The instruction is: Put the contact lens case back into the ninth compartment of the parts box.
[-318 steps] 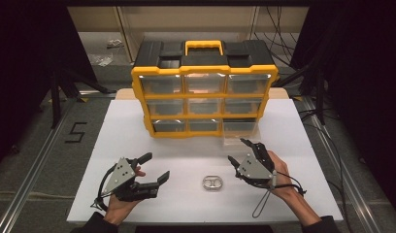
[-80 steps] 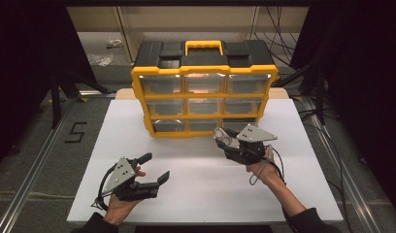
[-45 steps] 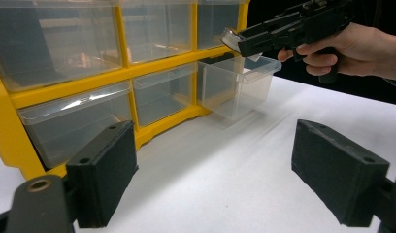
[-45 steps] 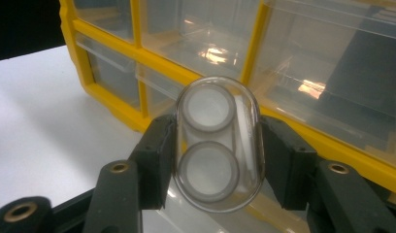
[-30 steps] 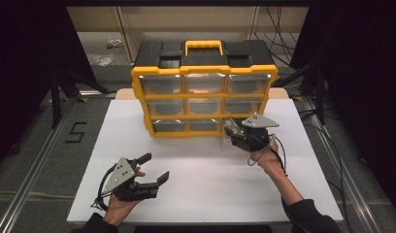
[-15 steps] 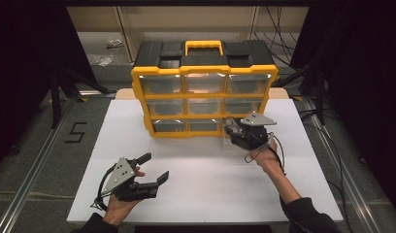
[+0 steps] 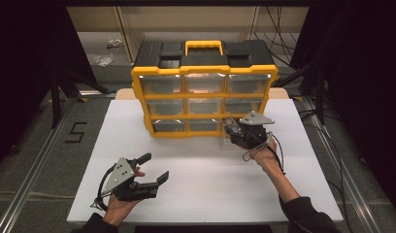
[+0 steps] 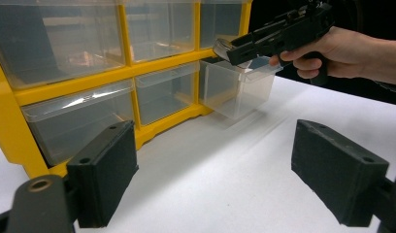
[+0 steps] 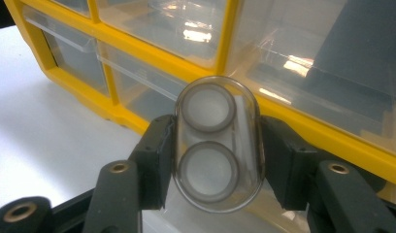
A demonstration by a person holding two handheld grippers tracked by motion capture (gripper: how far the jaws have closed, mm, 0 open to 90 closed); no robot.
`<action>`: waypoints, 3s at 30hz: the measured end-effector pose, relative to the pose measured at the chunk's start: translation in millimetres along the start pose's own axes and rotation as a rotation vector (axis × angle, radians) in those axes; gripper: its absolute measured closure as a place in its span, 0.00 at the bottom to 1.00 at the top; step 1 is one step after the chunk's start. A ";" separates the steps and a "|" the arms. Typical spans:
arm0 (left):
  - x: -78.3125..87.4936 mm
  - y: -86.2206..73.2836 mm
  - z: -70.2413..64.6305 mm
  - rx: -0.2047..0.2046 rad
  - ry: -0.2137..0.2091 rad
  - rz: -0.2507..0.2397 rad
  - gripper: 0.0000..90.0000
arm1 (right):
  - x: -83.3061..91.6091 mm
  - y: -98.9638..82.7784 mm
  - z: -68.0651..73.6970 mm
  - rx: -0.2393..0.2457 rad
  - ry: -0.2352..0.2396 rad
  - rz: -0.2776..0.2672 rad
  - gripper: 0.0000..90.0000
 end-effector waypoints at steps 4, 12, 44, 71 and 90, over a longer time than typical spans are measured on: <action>0.3 0.2 -0.1 0.002 -0.001 -0.002 0.18 | -0.1 0.6 -0.4 0.000 -0.007 0.008 0.55; 0.3 -0.1 -0.3 -0.004 -0.001 0.001 0.18 | -0.9 -0.2 2.7 0.019 0.000 0.023 0.53; 0.6 0.3 -0.7 -0.006 -0.001 -0.002 0.18 | 20.7 18.4 10.1 -0.056 0.030 -0.032 0.28; 1.5 1.2 -0.2 -0.002 0.000 -0.009 0.18 | 39.3 22.9 26.0 -0.033 0.072 -0.056 0.21; 3.5 0.5 0.0 -0.002 0.007 -0.007 0.18 | 51.3 21.0 39.8 -0.010 0.095 -0.072 0.21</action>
Point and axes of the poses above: each handheld gripper's, and its own axes: x roughly backward along the jaws, y roughly out of its top, z roughly to its left, the point moved 9 cm from there along -x, roughly forward along the jaws, and after that the axes turned 1 degree about y, right-handed, at the moved point
